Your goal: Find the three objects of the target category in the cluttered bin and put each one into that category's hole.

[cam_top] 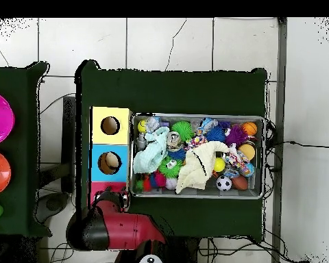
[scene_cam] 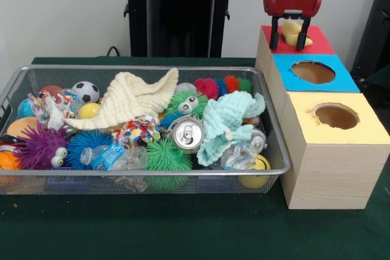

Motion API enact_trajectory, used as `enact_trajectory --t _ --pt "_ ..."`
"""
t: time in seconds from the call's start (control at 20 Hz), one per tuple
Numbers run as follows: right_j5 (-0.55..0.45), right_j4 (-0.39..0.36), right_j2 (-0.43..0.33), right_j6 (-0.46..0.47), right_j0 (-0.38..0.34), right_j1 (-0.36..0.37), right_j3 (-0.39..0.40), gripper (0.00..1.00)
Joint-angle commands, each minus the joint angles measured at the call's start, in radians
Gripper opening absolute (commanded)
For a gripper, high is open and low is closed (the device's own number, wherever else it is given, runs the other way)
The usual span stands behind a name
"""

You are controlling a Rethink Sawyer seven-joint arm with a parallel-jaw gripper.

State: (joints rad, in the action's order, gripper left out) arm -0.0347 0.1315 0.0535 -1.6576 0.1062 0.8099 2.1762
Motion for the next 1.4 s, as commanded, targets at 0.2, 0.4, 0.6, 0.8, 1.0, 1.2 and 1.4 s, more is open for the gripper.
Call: enact_trajectory --t 0.2,0.4,0.6,0.8,1.0,1.2,1.4 --pt "-0.013 0.045 -0.094 -0.247 0.002 -0.077 0.059 1.0" --pt "-0.027 0.044 -0.078 -0.236 0.005 -0.059 0.049 1.0" --pt "-0.08 0.04 -0.061 -0.217 0.004 -0.02 0.045 1.0" --pt "-0.188 0.039 -0.033 -0.186 0.001 0.035 0.016 1.0" --pt "-0.294 0.027 -0.001 -0.157 -0.006 0.068 -0.038 1.0" --pt "-0.366 0.011 -0.002 -0.126 -0.039 0.081 -0.086 1.0" --pt "-0.409 0.003 -0.014 -0.114 -0.062 0.087 -0.11 1.0"
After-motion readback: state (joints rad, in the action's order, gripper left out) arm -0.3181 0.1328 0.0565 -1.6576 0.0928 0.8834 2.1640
